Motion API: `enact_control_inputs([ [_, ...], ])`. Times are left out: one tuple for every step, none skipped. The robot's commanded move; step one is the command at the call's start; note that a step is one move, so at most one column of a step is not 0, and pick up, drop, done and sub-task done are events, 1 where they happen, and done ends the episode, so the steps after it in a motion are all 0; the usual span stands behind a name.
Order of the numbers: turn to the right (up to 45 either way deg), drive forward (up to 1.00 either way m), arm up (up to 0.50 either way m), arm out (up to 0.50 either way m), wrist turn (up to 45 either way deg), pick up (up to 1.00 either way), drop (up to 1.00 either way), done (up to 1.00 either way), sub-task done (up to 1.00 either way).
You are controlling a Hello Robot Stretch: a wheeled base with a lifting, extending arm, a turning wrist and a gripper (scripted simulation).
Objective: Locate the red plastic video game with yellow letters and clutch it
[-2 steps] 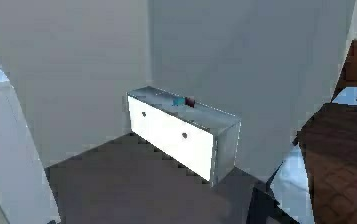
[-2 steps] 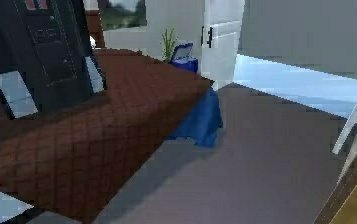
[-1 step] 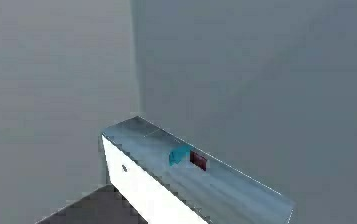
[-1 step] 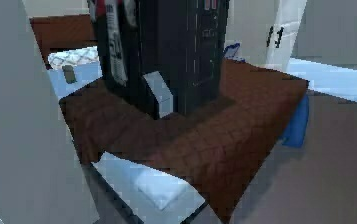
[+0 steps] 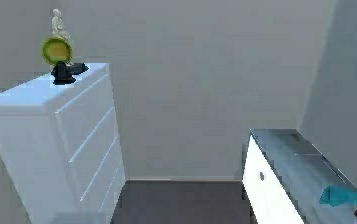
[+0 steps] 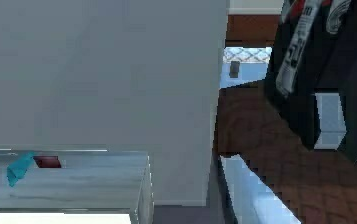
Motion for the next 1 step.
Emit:
enact_control_inputs([
  [-33.0,0.0,0.0,0.0,0.0,0.0,0.0,0.0,0.0],
])
